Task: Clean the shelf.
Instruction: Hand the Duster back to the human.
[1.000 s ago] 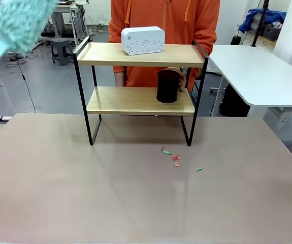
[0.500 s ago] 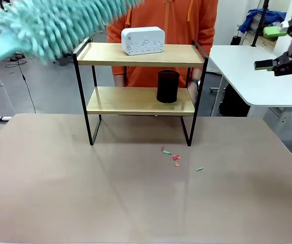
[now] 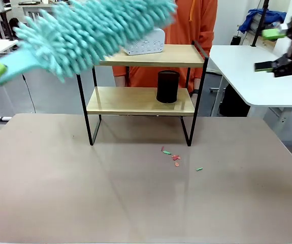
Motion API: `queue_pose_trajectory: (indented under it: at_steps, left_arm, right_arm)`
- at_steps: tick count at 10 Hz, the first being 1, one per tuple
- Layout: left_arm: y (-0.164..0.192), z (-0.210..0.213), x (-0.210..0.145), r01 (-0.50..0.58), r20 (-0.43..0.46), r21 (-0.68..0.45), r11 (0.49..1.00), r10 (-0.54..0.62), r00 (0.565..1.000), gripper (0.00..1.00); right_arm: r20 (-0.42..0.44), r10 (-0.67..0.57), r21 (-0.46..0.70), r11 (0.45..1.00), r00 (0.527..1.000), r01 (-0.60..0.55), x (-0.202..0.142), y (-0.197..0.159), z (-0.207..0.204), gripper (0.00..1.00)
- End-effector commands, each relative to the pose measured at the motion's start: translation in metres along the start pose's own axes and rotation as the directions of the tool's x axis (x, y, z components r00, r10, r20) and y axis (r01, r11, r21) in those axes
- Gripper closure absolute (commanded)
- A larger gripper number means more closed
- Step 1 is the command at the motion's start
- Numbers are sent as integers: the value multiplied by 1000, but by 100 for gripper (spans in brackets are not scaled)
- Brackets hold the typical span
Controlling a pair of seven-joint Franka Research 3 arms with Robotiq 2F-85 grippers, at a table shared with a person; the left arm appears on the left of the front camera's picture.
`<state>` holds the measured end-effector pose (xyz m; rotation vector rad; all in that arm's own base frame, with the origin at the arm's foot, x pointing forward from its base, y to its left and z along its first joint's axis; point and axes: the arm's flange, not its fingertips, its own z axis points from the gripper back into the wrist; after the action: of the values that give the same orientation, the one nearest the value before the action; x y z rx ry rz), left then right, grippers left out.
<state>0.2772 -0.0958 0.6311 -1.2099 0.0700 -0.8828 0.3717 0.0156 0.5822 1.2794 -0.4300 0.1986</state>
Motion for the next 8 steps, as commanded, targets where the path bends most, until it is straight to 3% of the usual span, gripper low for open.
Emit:
queue_pose_trajectory:
  at_steps: [1, 3, 5, 6, 8]
  left_arm:
    - [10, -7, 42, 7, -218, -121, 993, -33, 975, 88]
    - [25, -36, 63, -38, -345, -136, 990, -12, 939, 88]
    - [38, -51, 83, -60, -477, -111, 992, 0, 879, 88]
    - [45, -56, 93, -62, -497, -126, 990, -9, 867, 88]
    - [54, -61, 111, -53, -495, -151, 987, -29, 868, 88]
  right_arm:
    - [-94, 37, 34, 999, 995, -34, 31, 15, -28, 0]
    - [-214, 34, 109, 994, 976, -11, 31, 29, -53, 0]
    - [-270, -30, 76, 996, 962, 52, 28, 41, -78, 0]
    - [-337, -34, 66, 996, 941, 60, 21, 47, -89, 0]
    - [-536, -13, 58, 997, 844, 52, 1, 51, -105, 0]
